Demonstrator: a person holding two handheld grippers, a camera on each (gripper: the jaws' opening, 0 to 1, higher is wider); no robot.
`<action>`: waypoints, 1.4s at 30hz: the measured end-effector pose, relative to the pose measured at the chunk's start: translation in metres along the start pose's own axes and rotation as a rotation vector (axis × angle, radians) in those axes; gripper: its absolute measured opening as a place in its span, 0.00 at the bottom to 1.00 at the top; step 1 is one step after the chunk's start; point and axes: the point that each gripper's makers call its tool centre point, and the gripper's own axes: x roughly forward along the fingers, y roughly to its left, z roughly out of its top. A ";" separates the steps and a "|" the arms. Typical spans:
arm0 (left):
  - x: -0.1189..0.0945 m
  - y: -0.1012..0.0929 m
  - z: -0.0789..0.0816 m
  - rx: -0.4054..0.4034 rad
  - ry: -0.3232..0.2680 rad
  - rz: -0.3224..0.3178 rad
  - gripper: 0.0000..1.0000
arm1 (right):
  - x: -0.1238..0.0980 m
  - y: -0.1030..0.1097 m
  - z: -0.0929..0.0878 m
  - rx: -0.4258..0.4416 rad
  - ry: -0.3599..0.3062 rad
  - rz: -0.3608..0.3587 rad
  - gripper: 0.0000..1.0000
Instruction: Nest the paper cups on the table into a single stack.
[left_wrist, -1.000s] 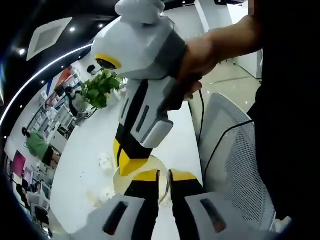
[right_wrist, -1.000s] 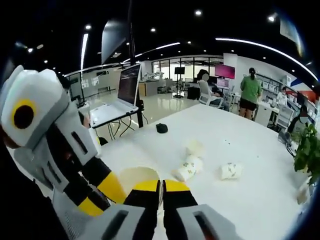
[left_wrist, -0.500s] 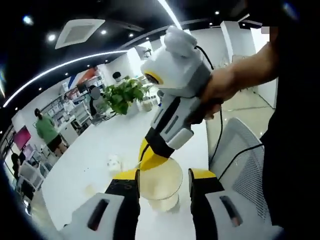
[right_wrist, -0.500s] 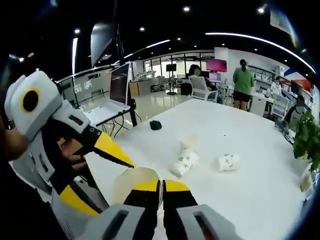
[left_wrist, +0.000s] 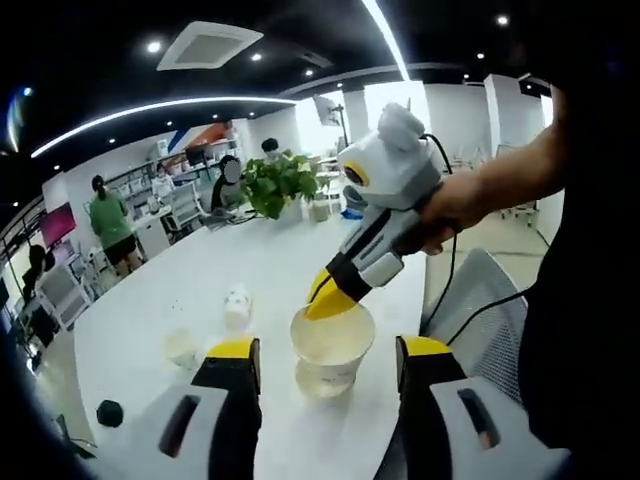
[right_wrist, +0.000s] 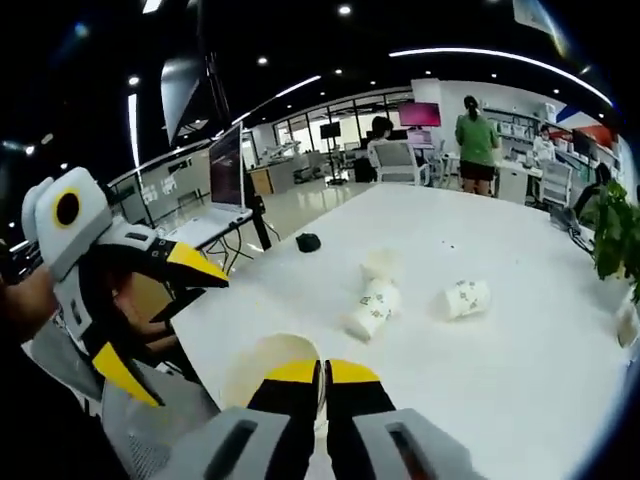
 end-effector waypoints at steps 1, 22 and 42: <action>-0.001 0.000 -0.002 -0.008 -0.002 0.002 0.56 | 0.001 -0.001 0.000 0.007 -0.004 0.001 0.00; -0.005 -0.001 -0.028 -0.030 0.056 0.033 0.58 | 0.027 -0.006 -0.027 -0.017 0.038 0.001 0.00; -0.005 0.001 -0.041 -0.035 0.093 0.050 0.56 | 0.045 -0.016 -0.055 -0.180 0.106 -0.052 0.00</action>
